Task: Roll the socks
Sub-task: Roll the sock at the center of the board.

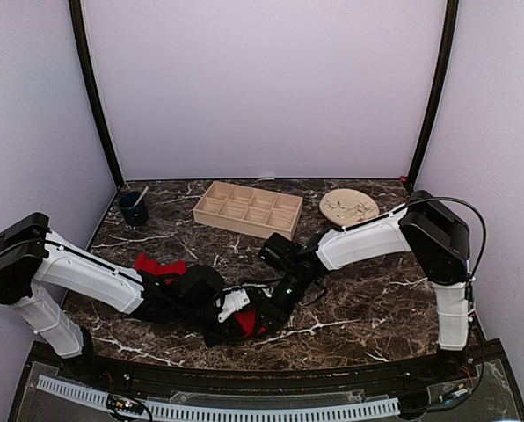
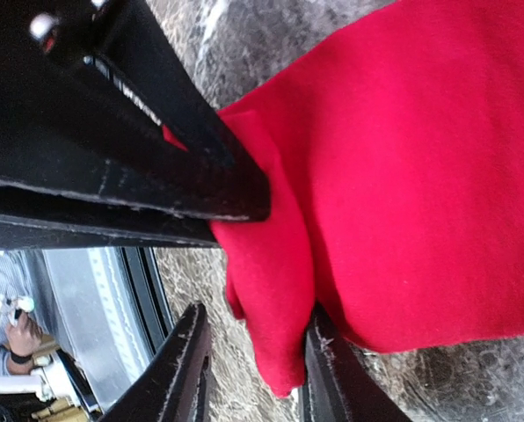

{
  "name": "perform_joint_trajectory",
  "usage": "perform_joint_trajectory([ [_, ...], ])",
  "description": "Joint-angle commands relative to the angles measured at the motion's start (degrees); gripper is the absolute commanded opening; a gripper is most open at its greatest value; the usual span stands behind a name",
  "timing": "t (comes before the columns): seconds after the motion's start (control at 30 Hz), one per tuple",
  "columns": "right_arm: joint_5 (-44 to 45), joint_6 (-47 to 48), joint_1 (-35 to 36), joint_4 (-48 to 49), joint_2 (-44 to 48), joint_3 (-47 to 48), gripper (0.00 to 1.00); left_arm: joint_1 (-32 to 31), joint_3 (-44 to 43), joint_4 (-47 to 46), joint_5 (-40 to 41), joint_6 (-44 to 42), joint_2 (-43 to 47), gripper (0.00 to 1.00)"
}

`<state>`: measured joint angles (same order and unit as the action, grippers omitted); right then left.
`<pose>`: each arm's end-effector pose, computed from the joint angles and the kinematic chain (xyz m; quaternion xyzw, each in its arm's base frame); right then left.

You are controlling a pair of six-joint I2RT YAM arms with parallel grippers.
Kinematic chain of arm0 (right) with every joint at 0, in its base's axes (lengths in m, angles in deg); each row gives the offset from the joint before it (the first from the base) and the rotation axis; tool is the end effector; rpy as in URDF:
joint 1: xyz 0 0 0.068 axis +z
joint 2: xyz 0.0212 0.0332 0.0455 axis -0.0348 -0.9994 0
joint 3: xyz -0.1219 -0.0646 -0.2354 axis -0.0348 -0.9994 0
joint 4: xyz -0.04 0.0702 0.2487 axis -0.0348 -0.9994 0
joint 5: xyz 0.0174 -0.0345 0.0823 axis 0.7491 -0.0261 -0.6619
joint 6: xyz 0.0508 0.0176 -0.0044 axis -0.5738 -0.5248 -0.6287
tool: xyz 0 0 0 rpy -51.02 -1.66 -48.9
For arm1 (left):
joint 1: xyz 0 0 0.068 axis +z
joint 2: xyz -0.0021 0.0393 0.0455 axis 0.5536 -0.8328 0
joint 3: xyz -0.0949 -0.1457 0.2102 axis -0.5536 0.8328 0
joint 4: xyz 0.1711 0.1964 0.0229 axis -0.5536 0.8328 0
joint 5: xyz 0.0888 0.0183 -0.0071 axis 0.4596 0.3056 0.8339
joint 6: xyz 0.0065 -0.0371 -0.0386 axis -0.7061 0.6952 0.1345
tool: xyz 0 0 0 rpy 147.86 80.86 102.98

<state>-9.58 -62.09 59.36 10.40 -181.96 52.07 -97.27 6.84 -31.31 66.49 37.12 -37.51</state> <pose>0.1946 0.3485 0.1230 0.4828 -0.7842 -0.3875 0.0419 0.1244 -0.2642 0.1390 0.5172 0.7685 -0.2581 0.2744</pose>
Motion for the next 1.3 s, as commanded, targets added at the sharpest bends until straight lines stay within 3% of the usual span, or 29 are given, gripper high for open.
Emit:
perform_joint_trajectory([
  [0.0, 2.5, -3.3, -1.5, 8.5, 2.6, -1.7, 0.33, -0.9, 1.3, 6.0, -1.9, 0.1, -1.6, 0.0],
  [0.5, 8.3, -7.5, -3.7, 15.3, 7.2, -8.4, 0.37, 3.2, -0.5, 7.3, -9.2, 2.9, -2.8, 0.0],
  [0.9, 16.8, -7.1, -3.7, 20.0, 13.0, -15.5, 0.37, 9.0, -3.0, 9.6, -20.5, 4.8, -5.6, 0.0],
  [1.27, 26.1, -4.0, 0.5, 24.2, 19.0, -21.3, 0.36, 13.1, -5.8, 13.1, -30.6, 5.7, -9.8, 0.0],
])
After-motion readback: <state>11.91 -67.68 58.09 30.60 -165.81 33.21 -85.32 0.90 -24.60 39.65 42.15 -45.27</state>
